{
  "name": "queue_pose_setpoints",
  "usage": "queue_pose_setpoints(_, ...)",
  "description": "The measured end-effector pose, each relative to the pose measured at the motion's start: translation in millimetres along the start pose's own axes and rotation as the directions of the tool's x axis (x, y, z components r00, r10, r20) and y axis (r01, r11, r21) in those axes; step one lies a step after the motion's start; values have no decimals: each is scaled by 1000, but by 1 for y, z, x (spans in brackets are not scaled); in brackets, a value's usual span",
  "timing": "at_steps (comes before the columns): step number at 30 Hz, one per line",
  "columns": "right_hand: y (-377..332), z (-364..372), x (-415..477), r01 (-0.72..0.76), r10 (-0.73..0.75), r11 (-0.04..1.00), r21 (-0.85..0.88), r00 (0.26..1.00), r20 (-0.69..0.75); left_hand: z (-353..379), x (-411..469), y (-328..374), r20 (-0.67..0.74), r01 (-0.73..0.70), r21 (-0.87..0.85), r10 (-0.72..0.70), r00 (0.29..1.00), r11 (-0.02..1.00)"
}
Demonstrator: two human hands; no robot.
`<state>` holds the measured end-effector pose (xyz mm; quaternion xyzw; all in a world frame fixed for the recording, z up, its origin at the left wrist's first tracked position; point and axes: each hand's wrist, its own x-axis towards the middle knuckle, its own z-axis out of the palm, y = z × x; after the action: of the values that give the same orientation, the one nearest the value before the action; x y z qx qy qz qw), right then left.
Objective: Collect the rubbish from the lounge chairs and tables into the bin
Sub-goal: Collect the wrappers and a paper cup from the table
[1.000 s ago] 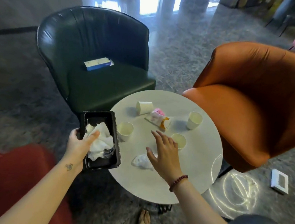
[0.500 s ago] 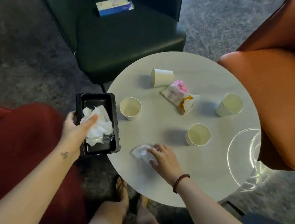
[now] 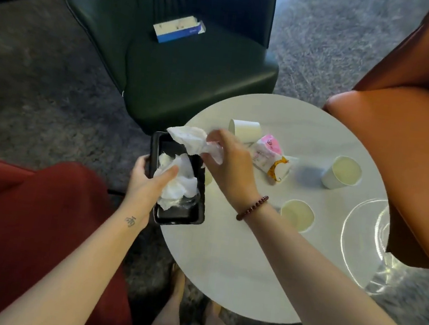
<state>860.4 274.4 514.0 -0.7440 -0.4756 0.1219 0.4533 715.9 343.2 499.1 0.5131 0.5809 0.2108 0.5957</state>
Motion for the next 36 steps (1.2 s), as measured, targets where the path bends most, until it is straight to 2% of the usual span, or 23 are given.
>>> queue_pose_setpoints(3,-13,16,-2,11,-11,1000,-6,999,51,3,0,2,24,23,23,-23,999,999)
queue_pose_setpoints(5,-17,26,-8,-21,16,998,53,996,82,3,0,3,28,15,24,-16,999,1000)
queue_pose_setpoints(8,-19,35,-15,-79,67,990,117,992,104,0,1,2,51,18,-46,-16,999,999)
queue_pose_setpoints(12,-16,43,-21,-84,54,990,114,968,246,-6,5,3,106,123,-142,-109,988,982)
queue_pose_setpoints(18,-9,49,-19,-85,36,989,121,931,362,-9,18,-5,87,83,-76,-77,993,994)
queue_pose_setpoints(20,-6,47,-15,-107,55,985,136,938,343,-8,22,-6,73,78,-81,-72,995,994)
queue_pose_setpoints(23,7,40,-9,-93,66,983,158,983,172,-7,31,-6,28,73,-88,-71,997,993)
queue_pose_setpoints(25,28,30,-1,-124,122,990,71,992,38,-7,39,-3,9,66,-92,-66,998,994)
queue_pose_setpoints(28,77,11,13,-279,270,948,-156,960,-74,-8,50,5,1,40,-105,-40,999,994)
queue_pose_setpoints(32,138,-6,21,-412,438,769,-489,896,-66,-11,62,13,8,23,-96,-22,1000,995)
queue_pose_setpoints(36,166,-4,27,-445,544,666,-599,839,-19,-10,73,17,-1,27,-98,-27,1000,995)
